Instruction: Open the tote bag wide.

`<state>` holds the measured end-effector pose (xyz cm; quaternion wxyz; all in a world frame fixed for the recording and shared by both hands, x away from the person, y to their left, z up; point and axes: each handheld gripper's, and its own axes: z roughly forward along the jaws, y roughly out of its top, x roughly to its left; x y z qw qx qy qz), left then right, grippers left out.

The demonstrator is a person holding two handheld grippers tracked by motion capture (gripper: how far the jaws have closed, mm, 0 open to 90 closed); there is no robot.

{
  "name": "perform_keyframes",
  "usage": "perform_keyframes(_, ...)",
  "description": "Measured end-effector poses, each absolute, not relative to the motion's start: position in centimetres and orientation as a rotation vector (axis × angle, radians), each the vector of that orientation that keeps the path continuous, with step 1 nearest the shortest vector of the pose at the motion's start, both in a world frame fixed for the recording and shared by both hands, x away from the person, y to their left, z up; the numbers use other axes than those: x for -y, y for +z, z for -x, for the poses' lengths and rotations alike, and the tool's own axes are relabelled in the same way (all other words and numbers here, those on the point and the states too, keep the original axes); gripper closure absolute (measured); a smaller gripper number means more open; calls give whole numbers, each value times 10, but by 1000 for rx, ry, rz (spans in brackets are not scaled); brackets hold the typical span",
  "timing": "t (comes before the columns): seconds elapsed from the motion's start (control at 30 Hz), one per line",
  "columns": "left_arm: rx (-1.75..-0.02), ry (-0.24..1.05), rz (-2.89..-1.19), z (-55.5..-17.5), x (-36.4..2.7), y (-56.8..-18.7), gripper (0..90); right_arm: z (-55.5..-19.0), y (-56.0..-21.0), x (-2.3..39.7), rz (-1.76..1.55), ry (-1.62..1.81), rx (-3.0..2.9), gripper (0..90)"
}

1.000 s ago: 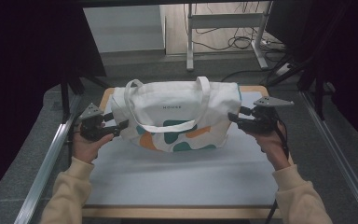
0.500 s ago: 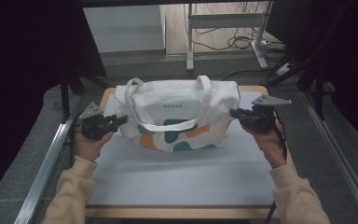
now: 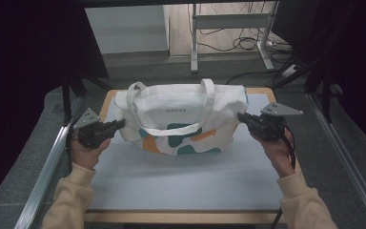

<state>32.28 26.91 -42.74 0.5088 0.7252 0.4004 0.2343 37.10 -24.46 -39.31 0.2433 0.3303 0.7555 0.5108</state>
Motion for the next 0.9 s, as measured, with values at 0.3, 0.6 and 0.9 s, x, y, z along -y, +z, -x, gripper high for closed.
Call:
perform_keyframes(0.3,-956,552,-1784,-320,-264,-442,867,-364,-409,240,-880,1325,-2111,856)
perform_keyframes(0.6,-955,540,-1829,-321,-257,-457,873,-366,-430,234,-899,1277,-2169,863)
perform_keyframes(0.9,-957,520,-1869,-322,-251,-468,876,-369,-450,229,-905,1214,-2229,865)
